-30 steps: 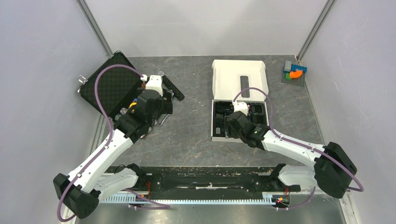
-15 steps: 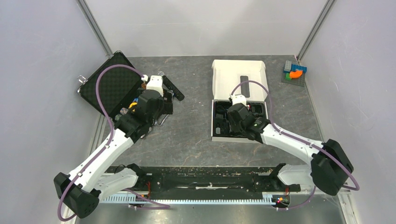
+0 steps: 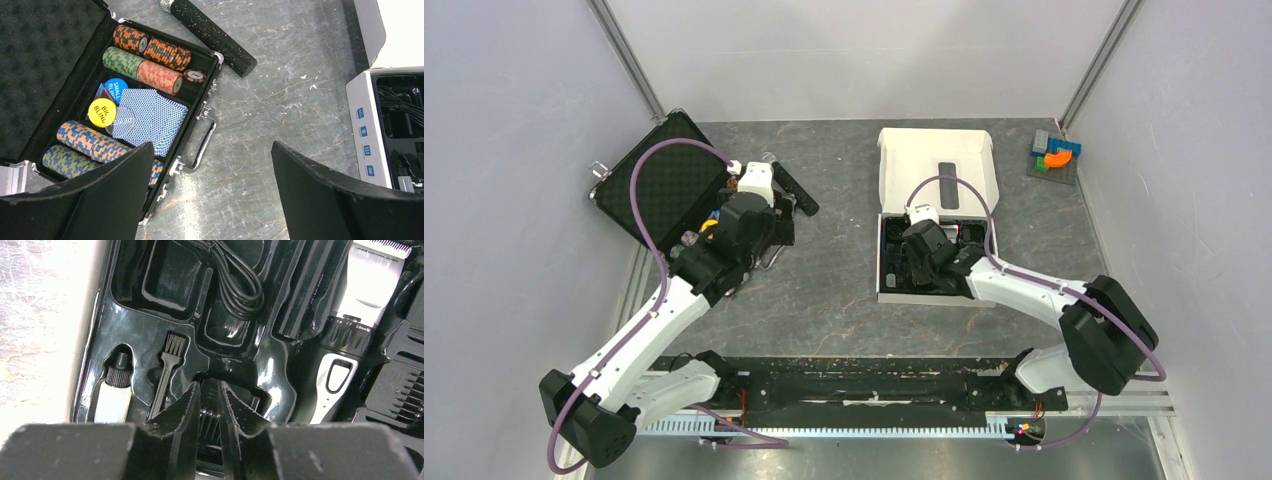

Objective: Sort the hair-cutting tools

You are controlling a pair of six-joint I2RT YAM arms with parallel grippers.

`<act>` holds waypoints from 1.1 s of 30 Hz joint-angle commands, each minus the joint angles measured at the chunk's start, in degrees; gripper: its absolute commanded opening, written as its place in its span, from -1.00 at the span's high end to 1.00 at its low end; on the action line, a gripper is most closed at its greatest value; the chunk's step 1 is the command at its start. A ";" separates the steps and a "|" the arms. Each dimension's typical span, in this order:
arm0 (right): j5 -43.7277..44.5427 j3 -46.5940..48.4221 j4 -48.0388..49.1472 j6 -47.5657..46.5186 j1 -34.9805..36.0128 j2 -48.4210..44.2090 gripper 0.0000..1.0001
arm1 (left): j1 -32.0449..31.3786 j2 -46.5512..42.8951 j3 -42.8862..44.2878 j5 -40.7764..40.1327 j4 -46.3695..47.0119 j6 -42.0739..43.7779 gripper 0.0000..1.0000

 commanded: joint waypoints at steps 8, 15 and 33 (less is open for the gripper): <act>-0.58 2.33 -0.71 -1.96 -0.37 -5.90 0.53 | 0.41 -0.33 -0.32 -1.46 2.48 3.27 -0.87; 1.28 -0.11 -1.56 -1.14 -2.85 -10.13 0.49 | 0.54 -0.04 -0.32 -1.01 2.48 3.21 -0.87; -2.48 -5.99 1.31 -0.14 -4.70 -9.85 0.67 | 0.54 0.46 -0.23 -0.83 2.55 3.09 -0.88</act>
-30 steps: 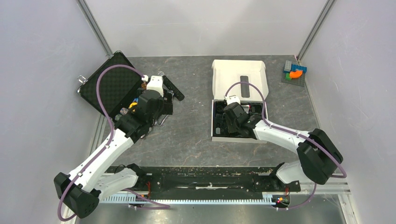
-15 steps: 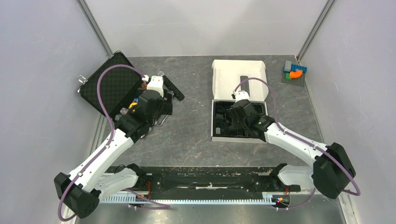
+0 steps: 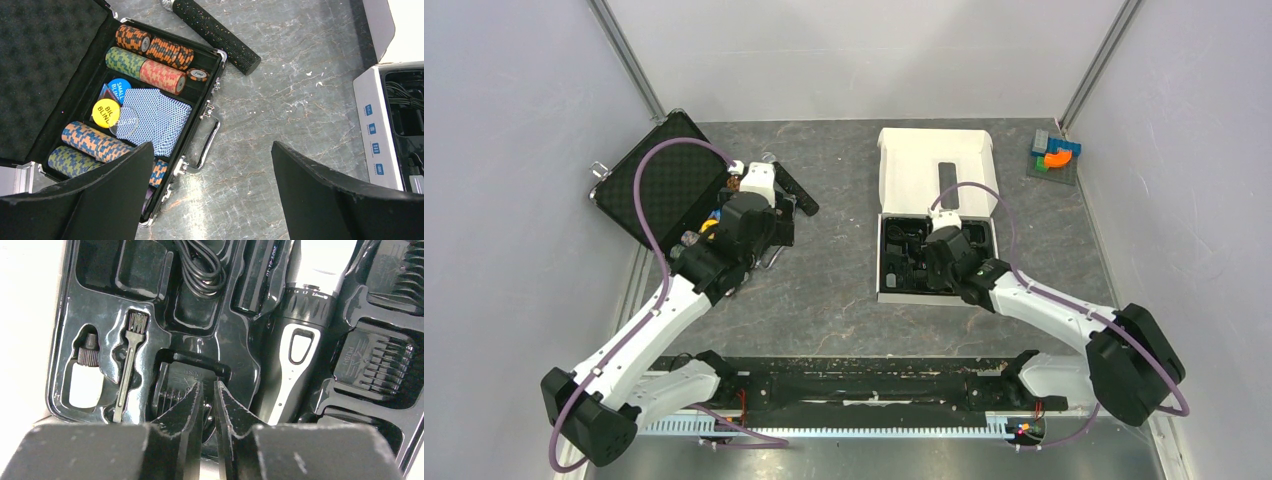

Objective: Sort the hair-cutting tools

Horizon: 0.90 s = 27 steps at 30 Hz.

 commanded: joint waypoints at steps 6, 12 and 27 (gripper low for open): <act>1.04 7.43 -4.50 -4.32 -4.67 -4.99 0.41 | 0.27 0.38 0.27 0.39 2.18 1.10 -0.88; 6.93 6.03 -7.35 -8.96 -13.37 -10.66 -0.29 | 0.28 1.17 0.92 2.31 1.44 0.64 -0.88; -12.99 -6.17 2.37 -11.22 -36.42 -12.45 0.08 | 0.28 1.84 1.55 3.61 0.55 0.46 -0.89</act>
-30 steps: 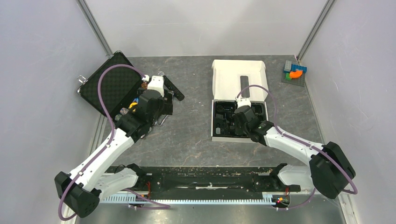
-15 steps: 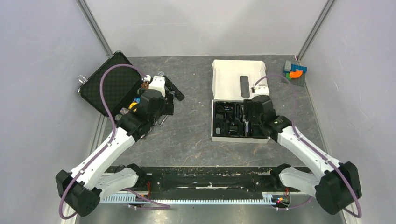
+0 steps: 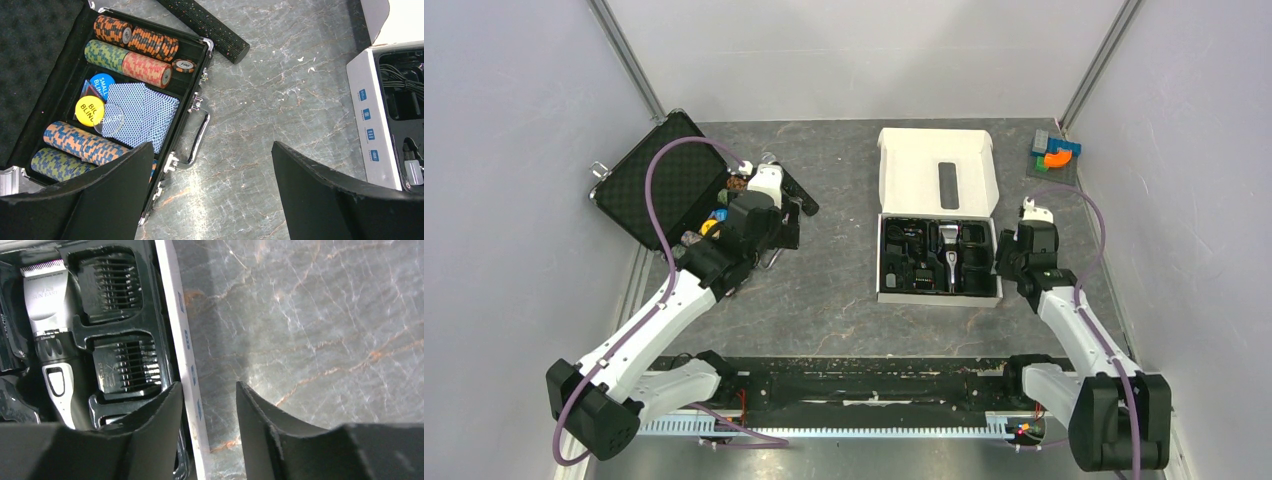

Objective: Sort the hair-cutting tools

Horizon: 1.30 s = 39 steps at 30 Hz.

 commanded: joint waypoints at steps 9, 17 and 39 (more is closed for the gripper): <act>-24.54 -2.16 13.95 -2.30 -1.25 7.12 0.78 | 0.28 -0.21 1.46 0.28 1.03 0.55 -0.89; -28.79 -1.38 20.32 0.23 0.43 9.95 1.00 | 0.27 0.57 1.55 0.56 1.03 0.47 -0.88; -0.69 -2.58 31.08 27.58 15.75 11.47 1.00 | 0.89 7.49 4.73 5.06 -0.37 -2.95 -0.89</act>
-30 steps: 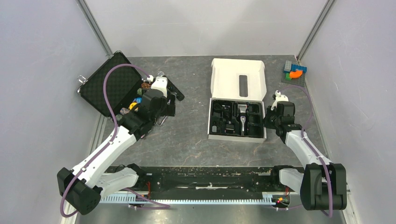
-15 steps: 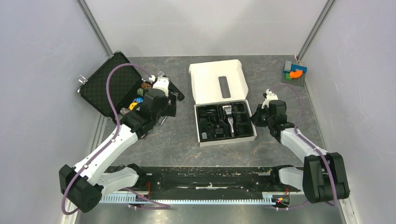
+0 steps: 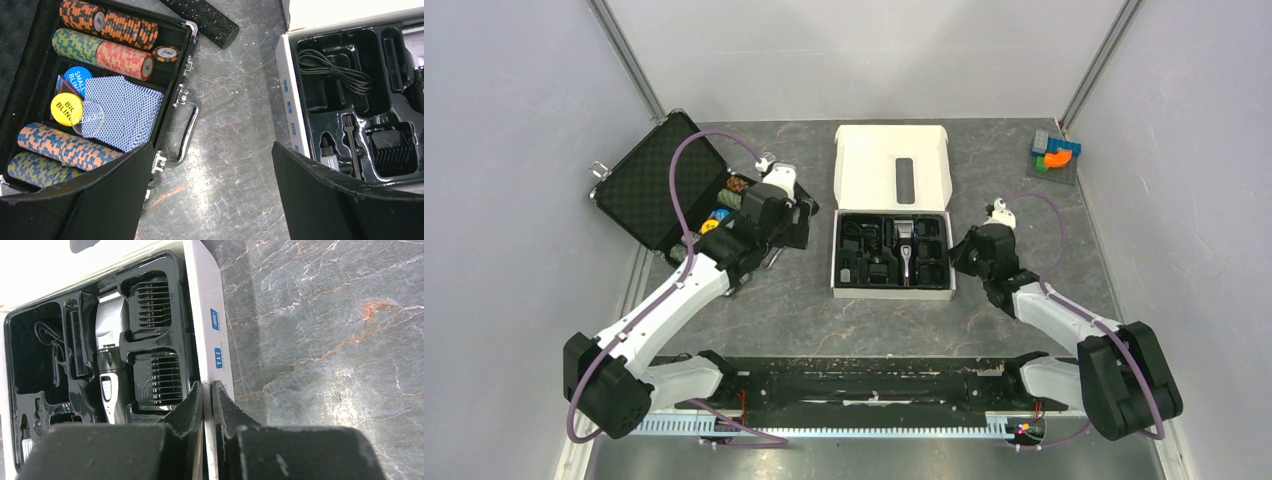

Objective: Sort the hair-cutting tools

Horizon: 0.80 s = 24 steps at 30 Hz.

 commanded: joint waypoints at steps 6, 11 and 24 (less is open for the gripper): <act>2.69 5.58 6.34 4.28 0.78 3.73 0.82 | 0.85 4.17 6.53 3.30 -1.32 -5.13 -0.89; 2.89 7.49 5.87 -2.23 -0.23 -0.09 0.22 | 1.51 9.37 11.18 5.78 -1.59 -7.94 -0.91; -25.50 21.54 12.52 -3.59 -16.07 14.41 -0.39 | 11.86 35.77 35.59 27.36 -1.02 -16.85 -0.94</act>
